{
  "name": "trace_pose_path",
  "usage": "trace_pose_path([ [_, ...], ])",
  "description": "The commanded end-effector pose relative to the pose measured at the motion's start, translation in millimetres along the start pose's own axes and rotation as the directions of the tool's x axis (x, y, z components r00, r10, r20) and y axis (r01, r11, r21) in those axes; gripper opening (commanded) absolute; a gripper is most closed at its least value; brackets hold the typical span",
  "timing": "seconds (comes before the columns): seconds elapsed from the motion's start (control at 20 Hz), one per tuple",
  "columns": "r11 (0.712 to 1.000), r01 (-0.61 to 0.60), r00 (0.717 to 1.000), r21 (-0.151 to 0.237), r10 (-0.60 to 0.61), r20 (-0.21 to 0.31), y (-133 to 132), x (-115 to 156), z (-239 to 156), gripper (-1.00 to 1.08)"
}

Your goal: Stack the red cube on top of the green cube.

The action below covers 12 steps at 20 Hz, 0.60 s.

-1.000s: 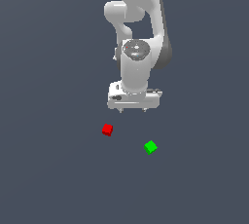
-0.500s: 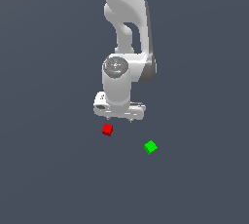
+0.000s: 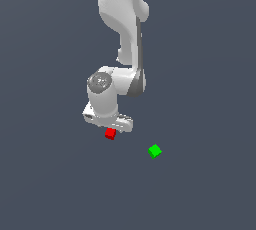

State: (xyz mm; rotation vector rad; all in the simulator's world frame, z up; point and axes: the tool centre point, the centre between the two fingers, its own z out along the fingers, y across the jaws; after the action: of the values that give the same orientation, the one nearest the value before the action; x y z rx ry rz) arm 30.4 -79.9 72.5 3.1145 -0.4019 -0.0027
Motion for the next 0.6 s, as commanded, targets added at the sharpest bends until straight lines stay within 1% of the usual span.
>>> trace_pose_path([
  [0.0, 1.0, -0.011, 1.0, 0.001, 0.011, -0.002, 3.5, 2.3, 2.5, 1.0],
  [0.3, 1.0, -0.008, 1.0, 0.0, 0.008, 0.0, 2.9, 1.3, 7.7, 1.0],
  [0.55, 1.0, -0.01, 1.0, 0.001, 0.01, -0.001, 3.5, 1.0, 29.9, 1.0],
])
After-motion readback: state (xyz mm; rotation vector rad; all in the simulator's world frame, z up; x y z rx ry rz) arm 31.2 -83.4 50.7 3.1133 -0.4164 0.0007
